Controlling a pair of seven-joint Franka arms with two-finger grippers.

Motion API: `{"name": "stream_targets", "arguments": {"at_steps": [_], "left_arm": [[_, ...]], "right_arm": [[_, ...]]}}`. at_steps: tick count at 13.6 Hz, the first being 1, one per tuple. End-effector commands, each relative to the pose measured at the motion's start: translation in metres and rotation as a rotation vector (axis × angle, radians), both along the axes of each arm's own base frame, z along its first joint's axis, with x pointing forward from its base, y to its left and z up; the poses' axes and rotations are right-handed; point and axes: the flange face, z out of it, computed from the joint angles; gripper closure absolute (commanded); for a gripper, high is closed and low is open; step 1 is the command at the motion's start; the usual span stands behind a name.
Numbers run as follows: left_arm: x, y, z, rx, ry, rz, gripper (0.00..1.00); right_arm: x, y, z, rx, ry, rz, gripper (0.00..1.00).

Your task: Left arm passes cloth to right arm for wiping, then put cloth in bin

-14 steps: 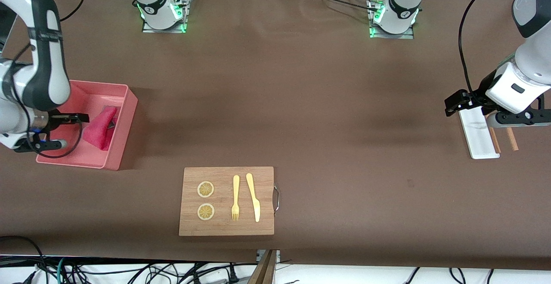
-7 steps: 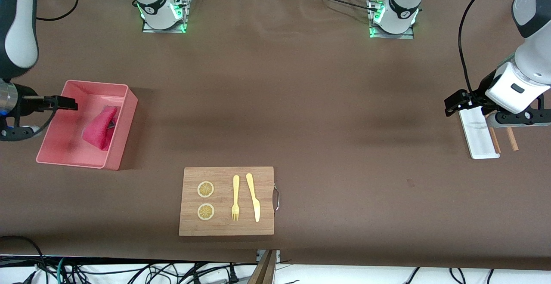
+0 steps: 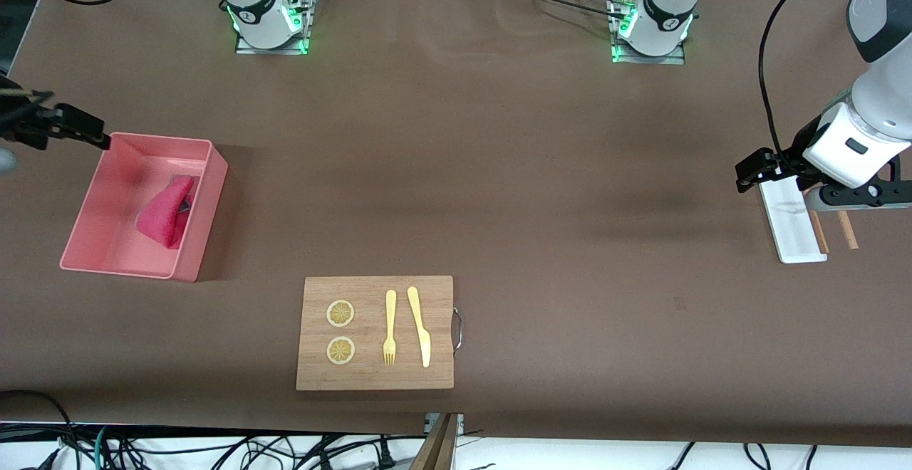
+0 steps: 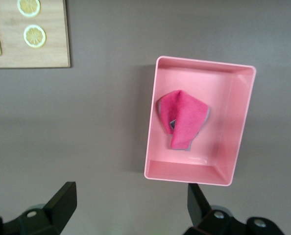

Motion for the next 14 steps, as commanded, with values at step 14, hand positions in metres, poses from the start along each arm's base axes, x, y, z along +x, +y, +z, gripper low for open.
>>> {"name": "stream_targets", "arguments": {"at_steps": [14], "left_arm": [[0.004,-0.002,0.005,-0.015,-0.005,0.006,0.00]], "right_arm": [[-0.021,0.007,0.016,0.022,0.028,-0.085,0.00]]}}
